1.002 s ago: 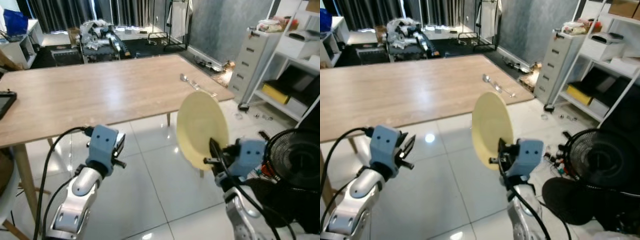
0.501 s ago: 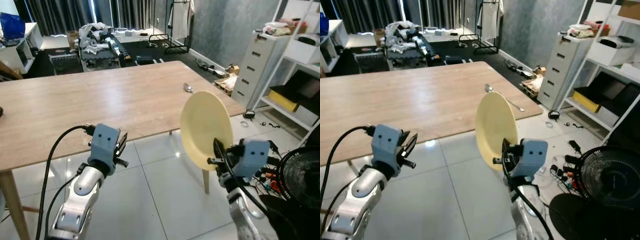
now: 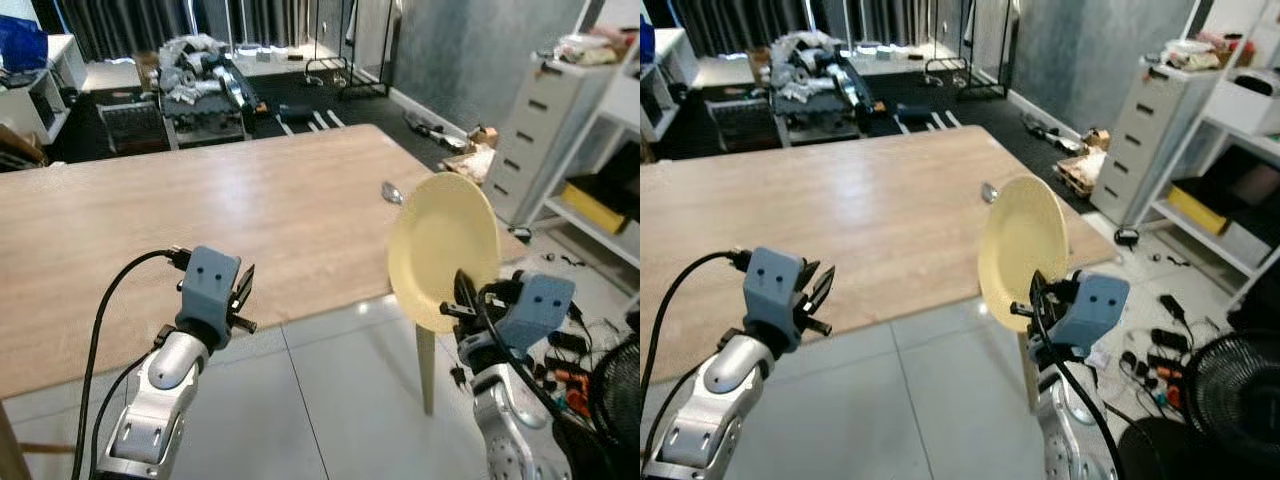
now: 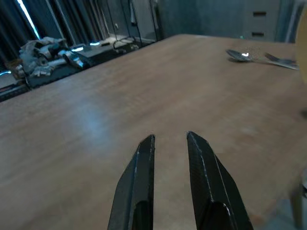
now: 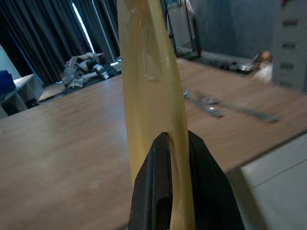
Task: Setting the table
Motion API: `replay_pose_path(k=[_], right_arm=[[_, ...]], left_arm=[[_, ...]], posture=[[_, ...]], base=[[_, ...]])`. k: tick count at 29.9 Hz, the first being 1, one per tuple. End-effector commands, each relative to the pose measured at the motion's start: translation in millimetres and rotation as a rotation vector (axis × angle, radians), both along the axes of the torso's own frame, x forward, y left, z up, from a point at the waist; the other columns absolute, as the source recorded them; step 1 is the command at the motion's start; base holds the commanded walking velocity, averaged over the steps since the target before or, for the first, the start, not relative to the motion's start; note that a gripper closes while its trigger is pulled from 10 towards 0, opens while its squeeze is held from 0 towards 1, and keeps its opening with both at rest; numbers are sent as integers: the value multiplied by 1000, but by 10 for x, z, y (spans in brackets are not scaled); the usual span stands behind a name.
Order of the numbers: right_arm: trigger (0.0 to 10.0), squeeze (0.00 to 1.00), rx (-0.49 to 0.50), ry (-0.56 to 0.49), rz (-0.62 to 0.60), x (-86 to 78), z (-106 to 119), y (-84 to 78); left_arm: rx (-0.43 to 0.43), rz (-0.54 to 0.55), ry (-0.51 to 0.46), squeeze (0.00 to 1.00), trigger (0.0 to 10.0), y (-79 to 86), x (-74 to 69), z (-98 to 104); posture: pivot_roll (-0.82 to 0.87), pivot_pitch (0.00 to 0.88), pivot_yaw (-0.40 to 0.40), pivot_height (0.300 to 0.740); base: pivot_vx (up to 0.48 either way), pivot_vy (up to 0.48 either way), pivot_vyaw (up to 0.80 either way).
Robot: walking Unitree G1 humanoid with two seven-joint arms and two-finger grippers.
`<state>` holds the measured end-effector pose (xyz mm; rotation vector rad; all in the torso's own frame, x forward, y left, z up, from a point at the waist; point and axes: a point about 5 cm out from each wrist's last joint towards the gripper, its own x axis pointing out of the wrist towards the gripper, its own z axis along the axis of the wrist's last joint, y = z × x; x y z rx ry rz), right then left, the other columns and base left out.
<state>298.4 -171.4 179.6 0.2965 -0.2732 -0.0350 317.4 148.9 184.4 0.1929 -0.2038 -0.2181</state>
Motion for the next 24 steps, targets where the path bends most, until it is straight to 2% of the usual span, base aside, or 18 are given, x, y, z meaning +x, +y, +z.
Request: replay_pose_path(k=[1, 11, 14, 24], right_arm=[[10000, 0, 38, 9, 8, 10, -3, -8], [10000, 0, 129, 18, 47, 28, 9, 16], [10000, 0, 159, 48, 66, 30, -38, 27], [10000, 0, 102, 150, 153, 20, -179, 44]], left_arm=[[8, 13, 11, 0, 10000, 28, -3, -20], [19, 15, -3, 0, 10000, 35, 4, 5], [20, 16, -6, 0, 10000, 38, 5, 11], [18, 0, 8, 0, 10000, 27, -6, -3]], posture=[[89, 61, 80, 740], [90, 61, 79, 740], [90, 61, 79, 740], [91, 64, 80, 740]], base=[[480, 0, 0], [480, 0, 0], [480, 0, 0], [432, 0, 0]])
